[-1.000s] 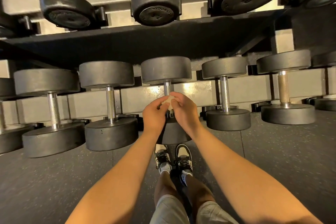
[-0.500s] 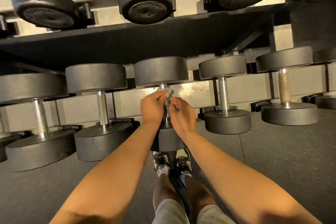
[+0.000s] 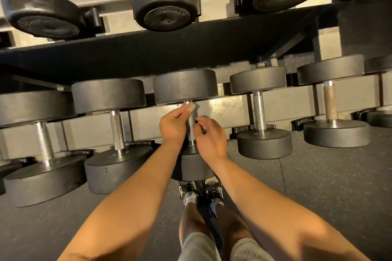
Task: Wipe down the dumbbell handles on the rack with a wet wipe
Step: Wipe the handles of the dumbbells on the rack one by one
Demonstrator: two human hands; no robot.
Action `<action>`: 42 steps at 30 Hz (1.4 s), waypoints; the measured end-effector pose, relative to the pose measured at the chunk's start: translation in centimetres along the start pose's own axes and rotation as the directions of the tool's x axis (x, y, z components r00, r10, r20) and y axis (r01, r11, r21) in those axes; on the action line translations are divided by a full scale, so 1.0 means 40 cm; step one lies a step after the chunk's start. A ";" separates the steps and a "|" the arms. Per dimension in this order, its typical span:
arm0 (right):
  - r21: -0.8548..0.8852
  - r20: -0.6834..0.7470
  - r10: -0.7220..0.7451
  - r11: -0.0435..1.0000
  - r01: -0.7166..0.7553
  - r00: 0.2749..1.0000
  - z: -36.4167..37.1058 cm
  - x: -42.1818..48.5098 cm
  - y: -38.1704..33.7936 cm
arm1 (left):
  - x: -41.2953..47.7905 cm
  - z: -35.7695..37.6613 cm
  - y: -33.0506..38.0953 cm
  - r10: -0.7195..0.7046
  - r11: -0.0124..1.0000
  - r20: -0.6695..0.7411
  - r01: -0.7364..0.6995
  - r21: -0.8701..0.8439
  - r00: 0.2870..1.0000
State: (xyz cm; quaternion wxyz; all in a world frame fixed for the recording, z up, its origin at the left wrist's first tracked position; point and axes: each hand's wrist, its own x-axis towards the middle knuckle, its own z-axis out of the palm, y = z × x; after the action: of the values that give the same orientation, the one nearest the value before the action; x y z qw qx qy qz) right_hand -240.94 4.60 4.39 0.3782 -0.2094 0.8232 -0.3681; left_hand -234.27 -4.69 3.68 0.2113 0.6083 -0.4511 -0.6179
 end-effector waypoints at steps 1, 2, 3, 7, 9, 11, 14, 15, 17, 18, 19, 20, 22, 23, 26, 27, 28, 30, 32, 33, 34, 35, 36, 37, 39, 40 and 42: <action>-0.005 -0.002 0.001 1.000 -0.001 1.000 0.000 0.000 -0.001 | -0.008 -0.007 -0.005 -0.037 0.999 0.017 0.037 -0.030 0.999; -0.019 -0.002 -0.001 1.000 0.001 1.000 0.001 0.001 0.000 | -0.015 -0.013 -0.010 -0.064 0.997 0.028 0.065 -0.046 0.998; -0.039 0.005 -0.002 0.999 0.003 1.000 0.001 0.003 0.001 | -0.020 -0.019 -0.012 -0.073 0.996 0.033 0.074 -0.040 0.997; -0.149 0.065 -0.004 0.989 0.013 0.998 -0.012 -0.001 0.006 | -0.042 -0.039 -0.020 -0.099 0.984 0.065 0.088 0.155 0.993; -0.181 0.078 0.016 0.983 -0.002 0.997 -0.021 -0.011 0.012 | -0.063 -0.049 -0.028 -0.122 0.947 0.083 0.091 0.307 0.989; -0.216 0.084 0.032 0.976 -0.013 0.996 -0.026 -0.027 0.015 | -0.083 -0.054 -0.028 -0.138 0.887 0.102 0.077 0.456 0.985; -0.216 0.098 0.043 0.976 -0.021 0.994 -0.033 -0.044 0.019 | -0.095 -0.058 -0.015 -0.180 0.824 0.087 0.102 0.558 0.980; -0.202 0.102 0.051 0.979 -0.030 0.993 -0.038 -0.050 0.018 | -0.100 -0.061 -0.014 -0.186 0.825 0.079 0.113 0.554 0.979; -0.167 0.100 0.041 0.986 -0.023 0.994 -0.053 -0.065 0.013 | -0.116 -0.070 -0.016 -0.172 0.863 0.080 0.111 0.493 0.982; -0.134 0.096 0.027 0.991 -0.014 0.995 -0.058 -0.070 0.008 | -0.128 -0.074 -0.017 -0.152 0.890 0.092 0.096 0.446 0.984; -0.086 0.096 0.013 0.996 -0.004 0.995 -0.061 -0.074 0.004 | -0.141 -0.075 -0.016 -0.128 0.915 0.107 0.075 0.397 0.986; -0.035 0.102 0.002 0.999 0.002 0.995 -0.060 -0.077 -0.003 | -0.155 -0.074 -0.013 -0.100 0.933 0.123 0.050 0.356 0.987; 0.046 0.108 -0.019 0.999 0.014 0.994 -0.056 -0.077 -0.025 | -0.172 -0.065 -0.004 -0.052 0.947 0.150 0.001 0.322 0.987; 0.119 0.113 -0.020 0.993 0.007 0.993 -0.053 -0.070 -0.034 | -0.176 -0.058 0.001 -0.037 0.946 0.160 -0.017 0.322 0.986; 0.091 0.125 -0.095 0.992 0.084 0.988 -0.050 -0.038 -0.046 | -0.170 -0.047 0.011 -0.021 0.950 0.178 -0.036 0.310 0.984; 0.070 0.127 -0.104 0.993 0.096 0.986 -0.045 -0.030 -0.042 | -0.165 -0.049 0.009 -0.017 0.951 0.189 -0.043 0.307 0.982; 0.073 0.121 -0.101 0.993 0.093 0.987 -0.039 -0.025 -0.042 | -0.160 -0.053 0.008 0.001 0.948 0.204 -0.066 0.311 0.979; 0.061 0.068 -0.148 0.988 0.144 0.987 -0.021 -0.009 -0.035 | -0.152 -0.061 0.004 0.081 0.937 0.223 -0.150 0.316 0.972; 0.031 0.000 -0.177 0.984 0.177 0.984 -0.012 0.015 -0.038 | -0.148 -0.063 0.000 0.130 0.931 0.184 -0.184 0.314 0.974; 0.005 -0.044 -0.192 0.981 0.193 0.980 -0.007 0.031 -0.040 | -0.148 -0.060 -0.004 0.128 0.929 0.144 -0.170 0.330 0.981; 0.015 -0.090 -0.193 0.981 0.195 0.977 -0.005 0.046 -0.045 | -0.148 -0.057 -0.011 0.120 0.921 0.096 -0.147 0.360 0.988; -0.004 -0.114 -0.213 0.977 0.214 0.970 -0.004 0.061 -0.050 | -0.148 -0.054 -0.018 0.108 0.906 0.048 -0.118 0.407 0.993; 0.011 -0.137 -0.203 0.978 0.207 0.969 -0.003 0.071 -0.058 | -0.151 -0.051 -0.023 0.093 0.886 0.006 -0.086 0.455 0.996; -0.006 -0.138 -0.230 0.973 0.231 0.963 0.007 0.082 -0.062 | -0.150 -0.049 -0.028 0.086 0.872 -0.020 -0.066 0.485 0.996; 0.018 -0.075 -0.224 0.974 0.226 0.972 0.022 0.100 -0.053 | -0.146 -0.046 -0.032 0.066 0.877 -0.020 -0.048 0.478 0.998; 0.020 -0.054 -0.191 0.981 0.193 0.980 0.024 0.103 -0.050 | -0.144 -0.049 -0.035 0.053 0.894 -0.008 -0.044 0.447 0.999; -0.018 -0.043 -0.168 0.986 0.167 0.985 0.022 0.096 -0.036 | -0.142 -0.056 -0.043 0.033 0.914 0.005 -0.032 0.404 0.999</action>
State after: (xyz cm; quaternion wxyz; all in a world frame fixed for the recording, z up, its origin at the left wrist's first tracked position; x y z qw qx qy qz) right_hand -242.57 0.87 3.30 0.3262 -0.2724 0.8133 -0.3974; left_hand -230.70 0.10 5.82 0.0920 0.6319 -0.5788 -0.5072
